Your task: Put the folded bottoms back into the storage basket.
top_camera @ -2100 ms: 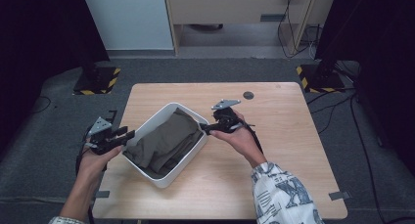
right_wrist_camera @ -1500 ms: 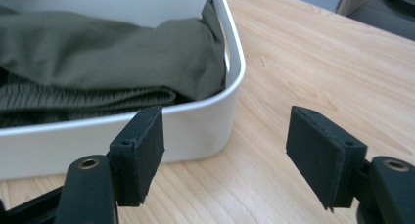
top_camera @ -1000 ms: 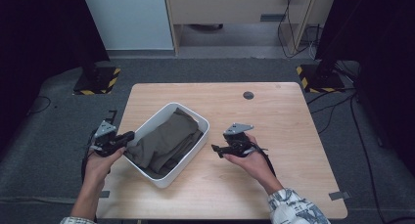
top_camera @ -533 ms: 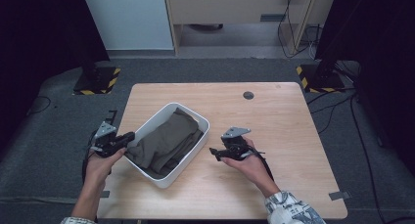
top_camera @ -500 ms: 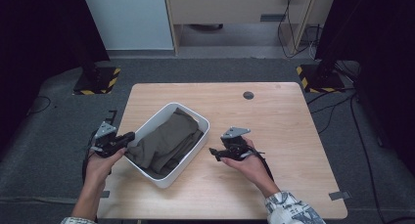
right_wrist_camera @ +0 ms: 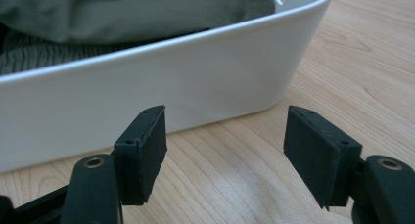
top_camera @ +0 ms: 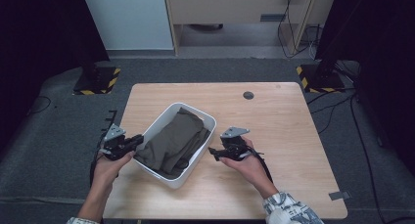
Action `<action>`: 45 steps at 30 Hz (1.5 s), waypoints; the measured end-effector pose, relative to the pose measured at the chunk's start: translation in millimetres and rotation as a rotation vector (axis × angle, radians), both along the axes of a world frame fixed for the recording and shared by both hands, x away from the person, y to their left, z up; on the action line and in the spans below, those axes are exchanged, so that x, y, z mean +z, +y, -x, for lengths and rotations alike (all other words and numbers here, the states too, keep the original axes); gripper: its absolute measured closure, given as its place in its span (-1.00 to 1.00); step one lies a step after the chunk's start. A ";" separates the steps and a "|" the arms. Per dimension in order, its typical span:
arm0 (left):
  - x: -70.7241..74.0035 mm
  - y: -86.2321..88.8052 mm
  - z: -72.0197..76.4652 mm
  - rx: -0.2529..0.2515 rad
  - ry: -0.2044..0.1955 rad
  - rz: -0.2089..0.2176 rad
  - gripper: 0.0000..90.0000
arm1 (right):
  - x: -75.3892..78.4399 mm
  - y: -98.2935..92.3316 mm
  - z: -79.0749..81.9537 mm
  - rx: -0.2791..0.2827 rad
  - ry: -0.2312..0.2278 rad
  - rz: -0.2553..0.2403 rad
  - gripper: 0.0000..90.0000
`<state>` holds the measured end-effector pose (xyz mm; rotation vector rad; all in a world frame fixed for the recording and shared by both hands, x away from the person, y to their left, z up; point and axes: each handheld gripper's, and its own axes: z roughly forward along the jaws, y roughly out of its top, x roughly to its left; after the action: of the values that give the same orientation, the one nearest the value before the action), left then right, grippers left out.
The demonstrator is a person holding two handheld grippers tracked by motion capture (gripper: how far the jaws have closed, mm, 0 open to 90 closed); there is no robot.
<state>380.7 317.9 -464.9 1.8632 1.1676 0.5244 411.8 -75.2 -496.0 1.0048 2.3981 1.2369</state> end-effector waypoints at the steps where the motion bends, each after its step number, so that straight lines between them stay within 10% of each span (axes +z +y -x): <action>1: 0.1 -3.4 0.7 -0.007 -0.001 -0.004 0.81 | 0.2 -0.4 -0.1 -0.003 -0.004 -0.001 -0.28; 20: 15.0 8.1 3.7 0.016 -0.145 -0.021 0.38 | 4.8 -8.2 3.5 -0.029 -0.014 -0.016 -0.29; 45: -13.5 15.2 -1.2 -0.007 -0.076 -0.049 0.23 | 7.4 -2.4 6.4 -0.015 -0.016 -0.028 -0.32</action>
<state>382.0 333.1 -478.4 1.8715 1.1063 0.6195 405.4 -77.6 -488.6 1.0156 2.3629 1.2713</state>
